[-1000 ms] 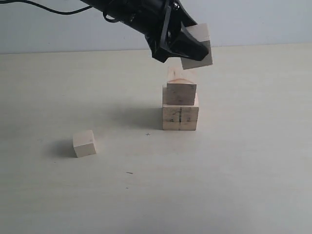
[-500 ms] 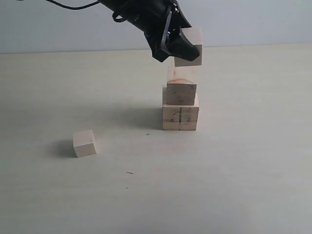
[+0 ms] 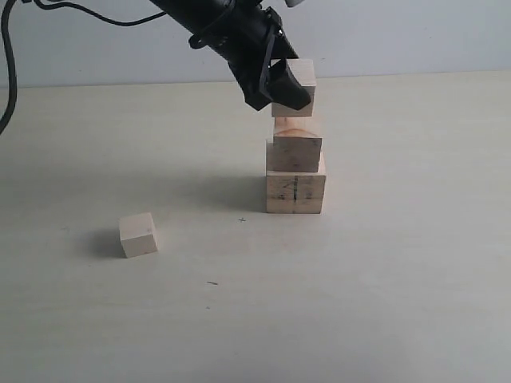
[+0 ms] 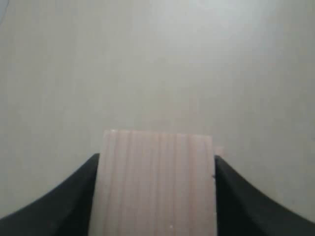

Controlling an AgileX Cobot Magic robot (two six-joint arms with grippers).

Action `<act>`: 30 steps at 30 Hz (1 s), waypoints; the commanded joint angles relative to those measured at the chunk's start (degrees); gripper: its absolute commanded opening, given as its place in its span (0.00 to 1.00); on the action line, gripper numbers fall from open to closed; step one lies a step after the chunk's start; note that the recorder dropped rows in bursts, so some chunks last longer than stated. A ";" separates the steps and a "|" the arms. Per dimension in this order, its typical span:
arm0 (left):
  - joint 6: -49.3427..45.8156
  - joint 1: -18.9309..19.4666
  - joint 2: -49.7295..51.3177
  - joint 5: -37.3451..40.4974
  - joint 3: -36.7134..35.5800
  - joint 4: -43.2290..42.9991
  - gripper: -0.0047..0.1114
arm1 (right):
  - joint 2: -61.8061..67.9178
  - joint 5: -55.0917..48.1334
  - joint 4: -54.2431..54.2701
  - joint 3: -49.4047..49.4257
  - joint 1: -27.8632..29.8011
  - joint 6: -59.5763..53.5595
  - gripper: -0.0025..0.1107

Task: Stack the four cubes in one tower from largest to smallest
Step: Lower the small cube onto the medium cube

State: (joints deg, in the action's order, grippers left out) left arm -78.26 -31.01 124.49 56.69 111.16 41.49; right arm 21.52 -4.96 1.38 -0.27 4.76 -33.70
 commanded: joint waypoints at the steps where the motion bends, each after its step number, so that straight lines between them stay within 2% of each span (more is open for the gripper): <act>1: 0.38 0.08 0.32 -0.42 0.51 3.22 0.04 | -0.23 0.32 0.21 0.27 -0.09 -0.07 0.02; 30: -1.01 0.08 2.10 2.08 0.51 3.85 0.04 | -0.24 0.32 0.35 0.27 -0.09 -0.07 0.02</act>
State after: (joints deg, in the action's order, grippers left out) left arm -78.98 -31.01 126.60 57.76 111.18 44.19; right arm 21.52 -4.96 1.60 -0.27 4.76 -33.70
